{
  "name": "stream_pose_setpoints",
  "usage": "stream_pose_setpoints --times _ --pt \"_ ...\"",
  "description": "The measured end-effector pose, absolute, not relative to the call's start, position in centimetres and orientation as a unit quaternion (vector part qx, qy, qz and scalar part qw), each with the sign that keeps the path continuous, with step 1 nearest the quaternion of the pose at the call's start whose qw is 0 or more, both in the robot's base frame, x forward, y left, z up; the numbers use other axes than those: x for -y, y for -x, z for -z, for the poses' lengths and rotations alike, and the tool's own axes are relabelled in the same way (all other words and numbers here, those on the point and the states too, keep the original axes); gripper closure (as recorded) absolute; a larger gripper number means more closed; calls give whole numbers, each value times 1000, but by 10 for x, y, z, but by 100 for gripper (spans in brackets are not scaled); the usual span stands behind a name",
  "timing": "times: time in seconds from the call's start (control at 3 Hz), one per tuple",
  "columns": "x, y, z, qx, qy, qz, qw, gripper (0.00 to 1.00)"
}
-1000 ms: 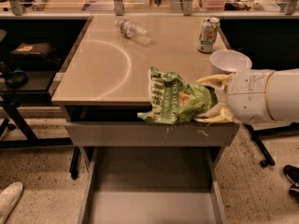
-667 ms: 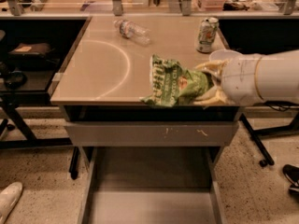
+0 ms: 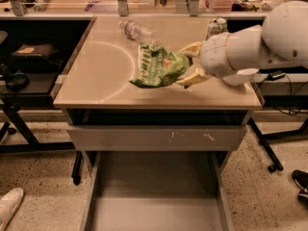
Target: Pick green jalapeno chip bag from middle drawer and place on counter
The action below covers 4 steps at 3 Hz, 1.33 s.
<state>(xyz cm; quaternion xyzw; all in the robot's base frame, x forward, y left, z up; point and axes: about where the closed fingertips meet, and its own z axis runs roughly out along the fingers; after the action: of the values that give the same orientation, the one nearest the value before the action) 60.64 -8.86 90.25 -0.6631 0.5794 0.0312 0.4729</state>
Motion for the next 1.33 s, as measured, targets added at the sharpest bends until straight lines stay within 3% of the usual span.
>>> stream_pose_setpoints --times 1.33 --pt "63 -704 -846 -696 547 -64 461 100"
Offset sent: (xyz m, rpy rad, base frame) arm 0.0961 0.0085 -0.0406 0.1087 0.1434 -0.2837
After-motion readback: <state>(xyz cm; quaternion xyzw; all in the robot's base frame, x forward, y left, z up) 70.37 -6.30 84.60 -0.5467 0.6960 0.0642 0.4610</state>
